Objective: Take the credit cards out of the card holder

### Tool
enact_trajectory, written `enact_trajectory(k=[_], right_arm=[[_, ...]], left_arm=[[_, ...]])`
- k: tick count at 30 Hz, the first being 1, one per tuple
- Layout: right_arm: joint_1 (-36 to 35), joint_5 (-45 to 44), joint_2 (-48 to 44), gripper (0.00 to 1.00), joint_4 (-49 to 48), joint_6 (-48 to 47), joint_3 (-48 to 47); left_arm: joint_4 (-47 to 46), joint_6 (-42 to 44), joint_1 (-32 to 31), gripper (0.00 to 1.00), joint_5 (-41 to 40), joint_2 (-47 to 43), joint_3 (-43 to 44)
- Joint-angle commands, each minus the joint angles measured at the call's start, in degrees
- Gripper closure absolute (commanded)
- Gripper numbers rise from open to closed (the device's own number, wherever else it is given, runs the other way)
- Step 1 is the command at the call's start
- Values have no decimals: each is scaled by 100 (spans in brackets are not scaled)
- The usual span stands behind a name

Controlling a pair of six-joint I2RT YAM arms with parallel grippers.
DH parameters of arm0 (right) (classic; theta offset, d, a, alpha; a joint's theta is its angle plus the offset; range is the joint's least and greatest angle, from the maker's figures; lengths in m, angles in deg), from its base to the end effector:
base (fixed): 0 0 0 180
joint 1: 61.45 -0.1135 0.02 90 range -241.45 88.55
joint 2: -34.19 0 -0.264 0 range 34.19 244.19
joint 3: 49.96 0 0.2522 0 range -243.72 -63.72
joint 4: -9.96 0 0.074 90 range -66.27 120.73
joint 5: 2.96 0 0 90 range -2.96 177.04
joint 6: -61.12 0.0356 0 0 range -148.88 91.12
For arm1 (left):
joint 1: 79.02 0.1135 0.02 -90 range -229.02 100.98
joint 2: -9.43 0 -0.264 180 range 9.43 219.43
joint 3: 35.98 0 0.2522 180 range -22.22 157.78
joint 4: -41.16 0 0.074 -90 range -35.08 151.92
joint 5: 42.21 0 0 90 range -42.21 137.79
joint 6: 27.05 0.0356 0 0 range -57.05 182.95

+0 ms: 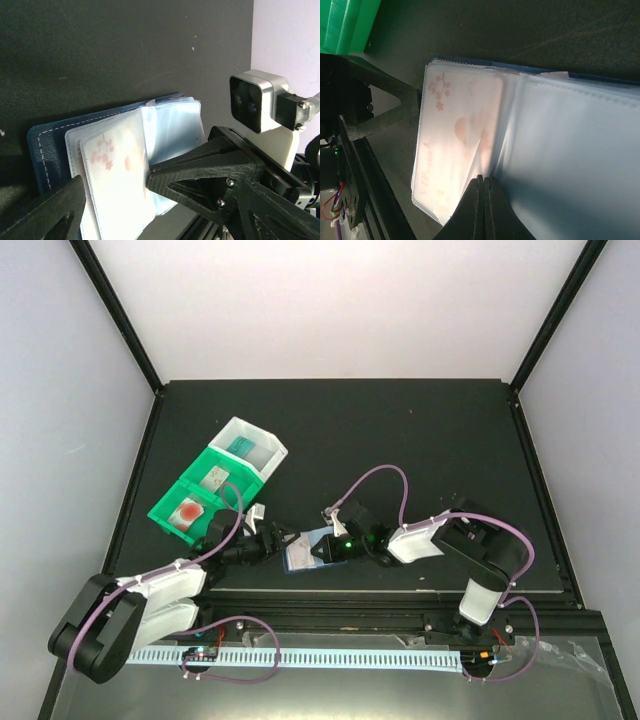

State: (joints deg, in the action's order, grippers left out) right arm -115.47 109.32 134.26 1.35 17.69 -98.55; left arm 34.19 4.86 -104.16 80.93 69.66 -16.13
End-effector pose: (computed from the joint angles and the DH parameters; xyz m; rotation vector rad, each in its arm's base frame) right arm 0.1663 0.2520 0.1034 -0.3973 2.6162 1.2164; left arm 0.1435 -0.0889 0.1221 -0.3112 2.4046 -1.3885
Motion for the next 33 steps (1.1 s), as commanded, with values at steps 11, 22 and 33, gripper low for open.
enact_trajectory(k=[11,22,33], right_arm=[[-56,82,146,99,185,-62,189],[-56,208,194,99,86,-1,161],[-54,564,232,96,-531,126,262]], left_arm=[[-600,-76,-100,16,19,455,45],[365,204,-208,30,-178,-253,279],[392,329,-218,43,-152,-180,382]])
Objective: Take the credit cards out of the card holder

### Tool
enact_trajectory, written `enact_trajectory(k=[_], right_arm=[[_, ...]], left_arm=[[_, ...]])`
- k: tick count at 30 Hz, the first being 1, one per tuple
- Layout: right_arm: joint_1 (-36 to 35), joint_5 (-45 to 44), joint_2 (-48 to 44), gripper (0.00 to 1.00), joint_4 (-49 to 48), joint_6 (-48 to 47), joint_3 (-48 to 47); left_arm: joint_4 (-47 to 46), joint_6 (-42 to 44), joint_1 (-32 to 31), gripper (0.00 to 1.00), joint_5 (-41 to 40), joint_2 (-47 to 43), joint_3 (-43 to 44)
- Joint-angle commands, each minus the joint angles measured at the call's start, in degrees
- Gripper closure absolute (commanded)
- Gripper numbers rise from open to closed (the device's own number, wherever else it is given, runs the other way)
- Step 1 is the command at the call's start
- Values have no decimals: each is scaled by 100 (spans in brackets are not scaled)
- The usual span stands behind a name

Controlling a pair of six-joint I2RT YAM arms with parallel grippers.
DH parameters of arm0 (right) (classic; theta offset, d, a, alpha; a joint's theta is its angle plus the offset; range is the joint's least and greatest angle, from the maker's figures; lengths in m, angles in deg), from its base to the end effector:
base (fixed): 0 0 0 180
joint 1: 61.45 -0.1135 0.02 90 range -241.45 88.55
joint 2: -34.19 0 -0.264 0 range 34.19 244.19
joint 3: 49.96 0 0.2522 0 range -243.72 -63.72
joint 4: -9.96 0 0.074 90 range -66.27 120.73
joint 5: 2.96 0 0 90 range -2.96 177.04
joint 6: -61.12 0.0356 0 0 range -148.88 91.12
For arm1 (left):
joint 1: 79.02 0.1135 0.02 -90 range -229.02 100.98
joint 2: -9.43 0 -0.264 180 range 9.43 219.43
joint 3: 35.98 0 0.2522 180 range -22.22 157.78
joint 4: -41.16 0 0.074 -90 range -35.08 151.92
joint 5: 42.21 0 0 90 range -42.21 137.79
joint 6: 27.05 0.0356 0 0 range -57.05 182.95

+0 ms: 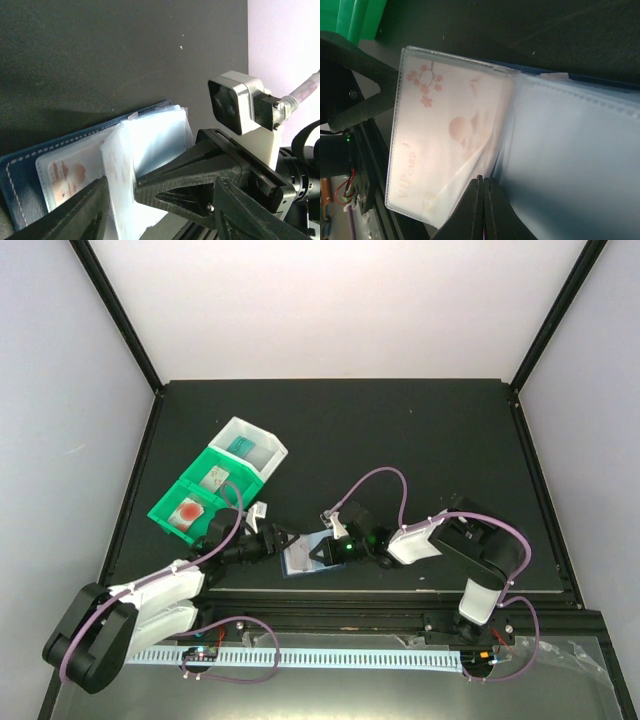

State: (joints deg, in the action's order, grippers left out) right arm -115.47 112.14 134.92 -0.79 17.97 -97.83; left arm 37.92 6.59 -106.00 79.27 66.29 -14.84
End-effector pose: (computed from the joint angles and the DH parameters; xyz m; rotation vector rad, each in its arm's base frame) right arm 0.1642 0.2518 0.1006 -0.4253 2.6168 1.2773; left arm 0.1417 -0.0930 0.1313 -0.2468 2.3897 -1.3662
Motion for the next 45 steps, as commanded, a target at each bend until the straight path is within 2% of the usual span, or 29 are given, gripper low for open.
enact_trajectory(k=[1,5,7,19,26,31,38,45], right_arm=[[-50,377,199,95,-497,163,233],[-56,523,272,93,-750,282,247],[-54,501,240,92,-699,259,238],[-56,329,168,86,-753,259,257],[-43,145,-199,74,-704,201,497],[-11,-72,-435,69,-462,53,549],[49,-355,-540,70,-581,20,657],[63,-1280,-1218,70,115,-121,917]], left_arm=[[-25,141,-43,45,18,185,244],[-157,89,-54,57,33,200,203],[-156,92,-61,59,48,201,223],[-585,-416,-481,56,30,400,280],[-675,-570,-740,53,-223,257,308],[-963,-541,-767,53,-182,534,362],[-1438,-686,-867,53,42,1016,595],[-1279,-574,-1092,53,-72,1519,976]])
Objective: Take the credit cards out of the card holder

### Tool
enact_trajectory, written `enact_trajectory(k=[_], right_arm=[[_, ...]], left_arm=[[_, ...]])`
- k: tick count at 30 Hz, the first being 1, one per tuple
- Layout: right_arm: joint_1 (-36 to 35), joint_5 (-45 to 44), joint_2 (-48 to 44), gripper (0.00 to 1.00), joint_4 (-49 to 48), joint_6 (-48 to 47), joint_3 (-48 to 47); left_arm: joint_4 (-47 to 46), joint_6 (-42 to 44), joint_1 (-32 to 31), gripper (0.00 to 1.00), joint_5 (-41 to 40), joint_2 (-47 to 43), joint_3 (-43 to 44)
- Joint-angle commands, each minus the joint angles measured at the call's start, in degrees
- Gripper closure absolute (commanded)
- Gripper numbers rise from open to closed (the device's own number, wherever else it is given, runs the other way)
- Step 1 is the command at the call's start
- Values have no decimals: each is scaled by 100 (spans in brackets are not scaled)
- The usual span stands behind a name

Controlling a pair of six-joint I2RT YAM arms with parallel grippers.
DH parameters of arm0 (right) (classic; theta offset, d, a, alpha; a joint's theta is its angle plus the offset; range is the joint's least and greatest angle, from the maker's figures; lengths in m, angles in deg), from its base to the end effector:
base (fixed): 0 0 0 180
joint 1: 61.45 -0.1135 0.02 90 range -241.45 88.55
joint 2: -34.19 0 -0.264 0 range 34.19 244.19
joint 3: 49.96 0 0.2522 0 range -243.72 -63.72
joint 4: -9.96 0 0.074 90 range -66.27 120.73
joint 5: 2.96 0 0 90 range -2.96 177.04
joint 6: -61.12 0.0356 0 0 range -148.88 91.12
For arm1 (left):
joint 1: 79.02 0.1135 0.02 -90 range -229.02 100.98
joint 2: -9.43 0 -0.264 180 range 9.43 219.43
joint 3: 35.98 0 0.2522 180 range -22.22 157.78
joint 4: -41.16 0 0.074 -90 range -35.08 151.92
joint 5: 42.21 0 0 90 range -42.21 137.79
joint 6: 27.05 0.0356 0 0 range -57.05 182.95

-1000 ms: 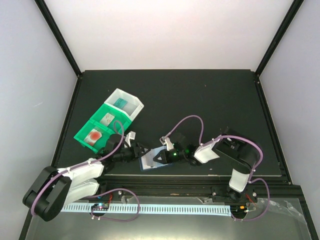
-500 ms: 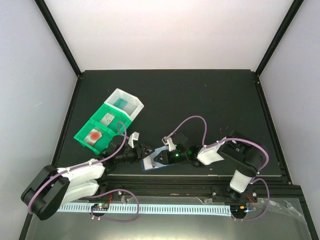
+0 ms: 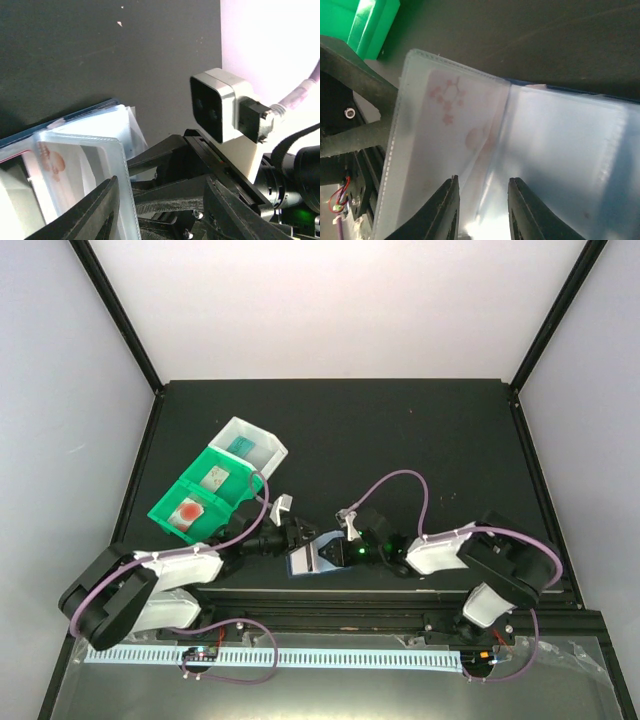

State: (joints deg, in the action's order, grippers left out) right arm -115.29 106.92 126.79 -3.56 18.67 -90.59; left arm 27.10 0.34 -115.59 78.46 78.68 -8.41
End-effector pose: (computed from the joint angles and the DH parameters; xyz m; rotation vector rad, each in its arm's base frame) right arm 0.1504 0.2264 0.1117 -0.3549 2.5312 1.2343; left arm 0.1559 -0.1382 0.1442 -0.1505 2.3959 -1.5126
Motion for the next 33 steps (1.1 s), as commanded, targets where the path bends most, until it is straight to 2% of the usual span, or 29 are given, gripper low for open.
enact_trajectory(k=[1,6,12,20,27,33], right_arm=[[56,-860,-522,70,477,-193,238],[67,-1234,-1234,65,1192,-242,303],[67,-1425,-1743,62,1710,-328,357],[67,-1415,-1889,62,1889,-410,211],[67,-997,-1750,75,1800,-490,-24],[68,-785,-1612,82,1654,-482,-128]], left_arm=[[-229,43,-154,53,40,364,386],[-694,-120,-339,52,253,990,630],[-579,73,-490,51,154,1001,769],[675,530,-473,50,-571,194,773],[1325,714,-448,50,-1070,-82,614],[747,451,-435,51,-989,77,247]])
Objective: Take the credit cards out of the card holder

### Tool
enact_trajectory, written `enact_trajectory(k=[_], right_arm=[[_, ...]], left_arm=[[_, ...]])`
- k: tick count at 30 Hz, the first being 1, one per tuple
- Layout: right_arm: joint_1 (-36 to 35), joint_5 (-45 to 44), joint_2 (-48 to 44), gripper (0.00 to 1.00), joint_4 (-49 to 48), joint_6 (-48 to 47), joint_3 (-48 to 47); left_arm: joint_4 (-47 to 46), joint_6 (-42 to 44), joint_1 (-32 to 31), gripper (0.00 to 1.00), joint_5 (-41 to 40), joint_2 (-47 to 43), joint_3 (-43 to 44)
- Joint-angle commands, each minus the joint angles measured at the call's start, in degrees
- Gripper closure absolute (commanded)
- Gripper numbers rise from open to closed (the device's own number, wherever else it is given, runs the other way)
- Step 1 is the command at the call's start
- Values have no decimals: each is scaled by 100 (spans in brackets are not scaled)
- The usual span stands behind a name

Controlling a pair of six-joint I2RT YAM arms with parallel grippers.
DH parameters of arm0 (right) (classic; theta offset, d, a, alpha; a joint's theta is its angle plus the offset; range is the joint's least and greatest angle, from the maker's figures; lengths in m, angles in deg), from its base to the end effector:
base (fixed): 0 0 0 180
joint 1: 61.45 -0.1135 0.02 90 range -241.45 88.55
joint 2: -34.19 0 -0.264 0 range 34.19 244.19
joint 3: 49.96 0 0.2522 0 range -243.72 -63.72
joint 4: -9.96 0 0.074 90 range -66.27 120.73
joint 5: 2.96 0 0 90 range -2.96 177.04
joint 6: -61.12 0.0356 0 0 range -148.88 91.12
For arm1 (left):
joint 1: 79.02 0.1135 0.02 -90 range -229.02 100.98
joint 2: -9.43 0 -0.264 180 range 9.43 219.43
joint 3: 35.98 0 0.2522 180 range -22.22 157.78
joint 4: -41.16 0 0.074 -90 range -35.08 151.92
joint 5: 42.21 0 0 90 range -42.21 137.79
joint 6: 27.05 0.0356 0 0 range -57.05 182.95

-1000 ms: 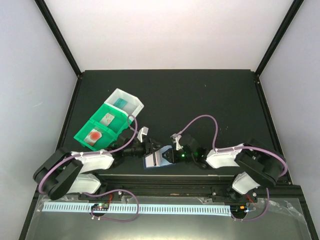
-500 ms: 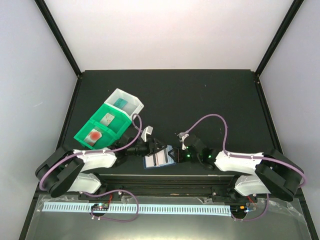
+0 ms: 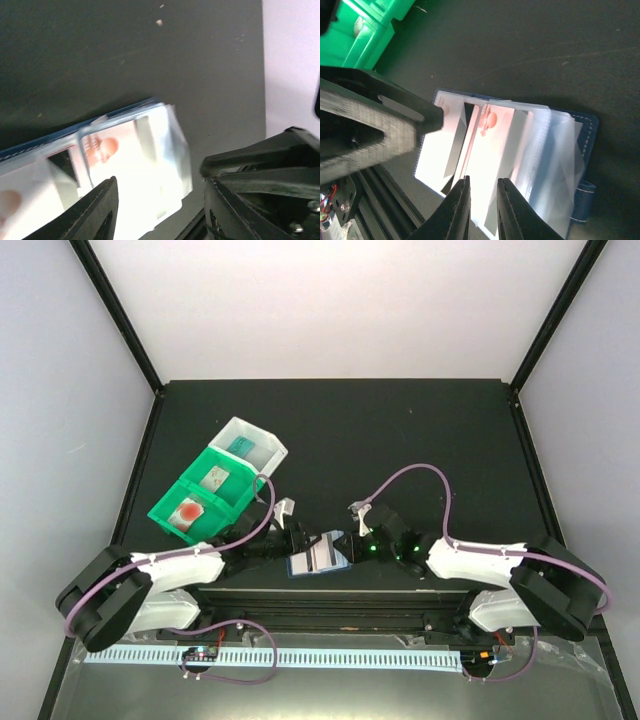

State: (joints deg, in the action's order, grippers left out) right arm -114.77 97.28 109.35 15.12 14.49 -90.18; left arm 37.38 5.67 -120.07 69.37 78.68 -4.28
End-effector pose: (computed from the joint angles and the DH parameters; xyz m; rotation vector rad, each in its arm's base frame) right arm 0.1398 0.1983 0.1540 -0.3205 2.4808 1.0176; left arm 0.1539 -0.1514 0.1471 -0.0989 2.4620 -1.2964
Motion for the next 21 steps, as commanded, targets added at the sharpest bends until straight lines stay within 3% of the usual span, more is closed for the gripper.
enact_trajectory(k=[1,11,21], right_arm=[[20,200,176,83,-247,-48,-186],[15,225,924,92,-86,-103,-597],[15,-285,1522,93,-166,-11,-74]], left_arm=[[-436,-124,9,51,-25,140,-183],[-1058,-354,10,52,39,845,-340],[-1241,-258,6,53,-18,1236,-350]])
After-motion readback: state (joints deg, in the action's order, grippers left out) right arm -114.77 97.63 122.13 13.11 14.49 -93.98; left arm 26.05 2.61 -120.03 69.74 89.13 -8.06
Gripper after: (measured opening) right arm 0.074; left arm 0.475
